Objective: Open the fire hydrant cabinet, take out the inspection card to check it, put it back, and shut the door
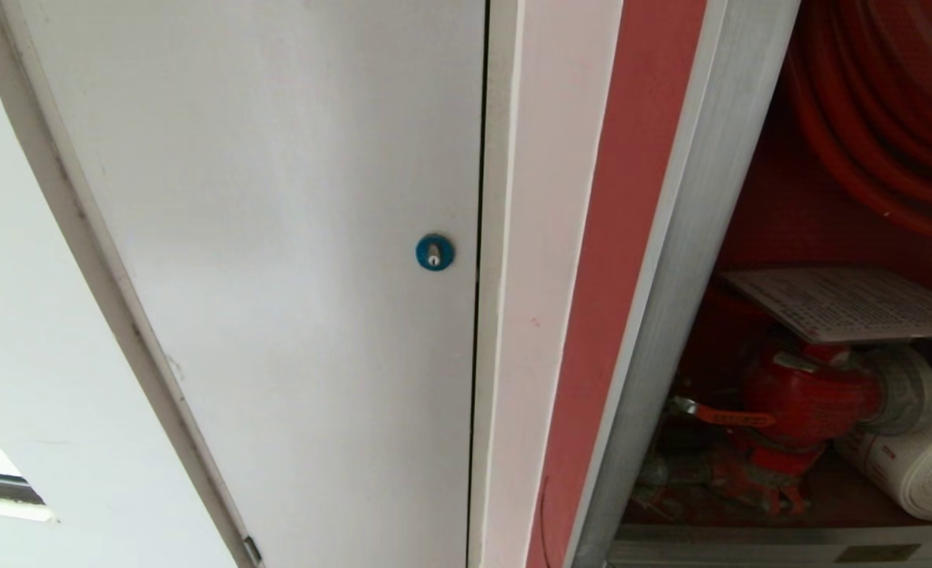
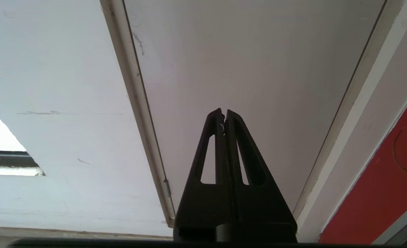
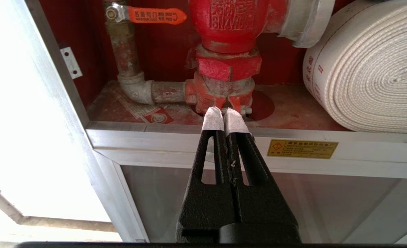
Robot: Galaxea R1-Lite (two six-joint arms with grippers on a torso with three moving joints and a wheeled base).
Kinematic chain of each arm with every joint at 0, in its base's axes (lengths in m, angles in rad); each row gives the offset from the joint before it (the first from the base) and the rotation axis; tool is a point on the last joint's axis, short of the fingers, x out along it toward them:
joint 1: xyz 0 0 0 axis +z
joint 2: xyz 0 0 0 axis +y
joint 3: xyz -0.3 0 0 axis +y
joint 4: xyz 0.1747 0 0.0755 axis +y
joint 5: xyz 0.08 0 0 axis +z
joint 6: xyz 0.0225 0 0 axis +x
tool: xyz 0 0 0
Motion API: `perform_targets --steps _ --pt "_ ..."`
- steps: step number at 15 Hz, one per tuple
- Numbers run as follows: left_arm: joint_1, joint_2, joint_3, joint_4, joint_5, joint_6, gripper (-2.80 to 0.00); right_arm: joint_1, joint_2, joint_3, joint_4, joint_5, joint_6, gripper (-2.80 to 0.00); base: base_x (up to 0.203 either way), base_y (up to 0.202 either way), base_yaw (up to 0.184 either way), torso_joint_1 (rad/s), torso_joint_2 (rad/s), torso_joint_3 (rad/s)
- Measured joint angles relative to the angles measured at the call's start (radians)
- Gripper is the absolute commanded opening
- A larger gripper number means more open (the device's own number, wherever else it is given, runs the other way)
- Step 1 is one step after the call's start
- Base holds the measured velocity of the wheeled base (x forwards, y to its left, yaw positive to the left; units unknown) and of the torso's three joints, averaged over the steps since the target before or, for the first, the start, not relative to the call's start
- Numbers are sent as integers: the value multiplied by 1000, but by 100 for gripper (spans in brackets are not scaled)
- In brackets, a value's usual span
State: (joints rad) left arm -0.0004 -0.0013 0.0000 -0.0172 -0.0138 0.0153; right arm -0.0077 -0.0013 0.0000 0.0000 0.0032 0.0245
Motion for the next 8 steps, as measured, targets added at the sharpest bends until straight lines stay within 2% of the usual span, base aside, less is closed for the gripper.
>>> perform_targets --steps 8 --pt "0 0 0 0 0 0 -280 0 0 0 1 0 1 -280 0 0 0 0 0 0"
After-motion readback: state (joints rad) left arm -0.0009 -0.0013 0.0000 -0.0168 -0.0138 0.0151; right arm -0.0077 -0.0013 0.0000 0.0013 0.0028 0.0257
